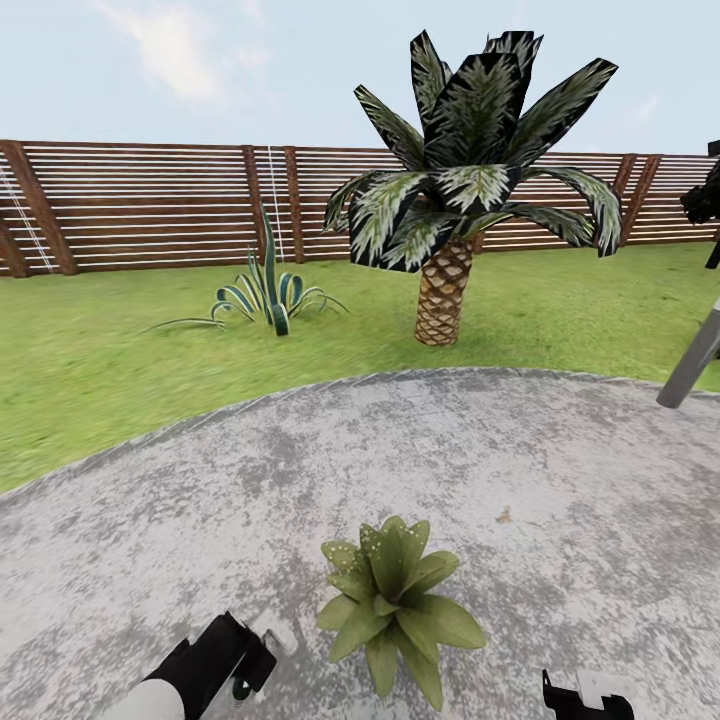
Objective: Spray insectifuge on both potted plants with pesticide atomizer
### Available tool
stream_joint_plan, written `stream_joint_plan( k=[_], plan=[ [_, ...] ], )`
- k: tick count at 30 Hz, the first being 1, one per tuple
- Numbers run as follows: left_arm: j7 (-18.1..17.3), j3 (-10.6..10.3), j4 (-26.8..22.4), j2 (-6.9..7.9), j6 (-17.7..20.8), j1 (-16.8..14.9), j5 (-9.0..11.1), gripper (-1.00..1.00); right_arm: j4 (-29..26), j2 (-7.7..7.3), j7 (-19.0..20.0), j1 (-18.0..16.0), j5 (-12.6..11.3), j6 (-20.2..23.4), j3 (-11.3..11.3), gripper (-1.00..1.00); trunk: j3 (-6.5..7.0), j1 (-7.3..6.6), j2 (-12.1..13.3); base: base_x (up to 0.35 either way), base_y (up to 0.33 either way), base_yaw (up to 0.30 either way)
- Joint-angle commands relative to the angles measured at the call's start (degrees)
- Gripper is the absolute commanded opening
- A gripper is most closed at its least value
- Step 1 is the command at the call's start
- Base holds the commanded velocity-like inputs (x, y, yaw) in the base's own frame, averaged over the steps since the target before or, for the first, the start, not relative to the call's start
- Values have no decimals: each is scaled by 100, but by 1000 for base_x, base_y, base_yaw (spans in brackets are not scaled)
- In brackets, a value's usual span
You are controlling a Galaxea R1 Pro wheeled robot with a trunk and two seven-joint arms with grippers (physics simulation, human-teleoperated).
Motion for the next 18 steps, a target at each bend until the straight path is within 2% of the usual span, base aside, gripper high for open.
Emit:
stream_joint_plan(
  k=[1, 4, 7, 13, 16, 18],
  plan=[
    [-98, -90, -4, 1, 84, -18, -78, -100, 9, 0, -27, -5, 61, -21, -29, 100, -5, -1, -2, 0, 0, 0],
    [-520, -247, -57, 13, 503, -48, -120, -100, 10, 0, -27, -7, 61, -21, -29, 100, -5, -1, -2, 0, 0, 0],
    [-802, -282, -122, 24, 637, -161, -173, -100, 10, 0, -27, -6, 63, -22, -29, 100, -5, -1, -2, 0, 0, 0],
    [-926, -321, -128, 61, 681, -294, -460, -100, 8, 0, -27, -5, 61, -21, -29, 100, -5, -1, -2, 0, 0, 0],
    [-955, -312, -151, 89, 686, -323, -492, -100, 8, 0, -27, -5, 61, -22, -29, 100, -5, -1, -2, 0, 0, 0],
    [-1159, -312, -174, 127, 688, -404, -552, -100, 8, 0, -27, -7, 61, -24, -29, 100, -5, -1, -2, 0, 0, 0]
  ],
)
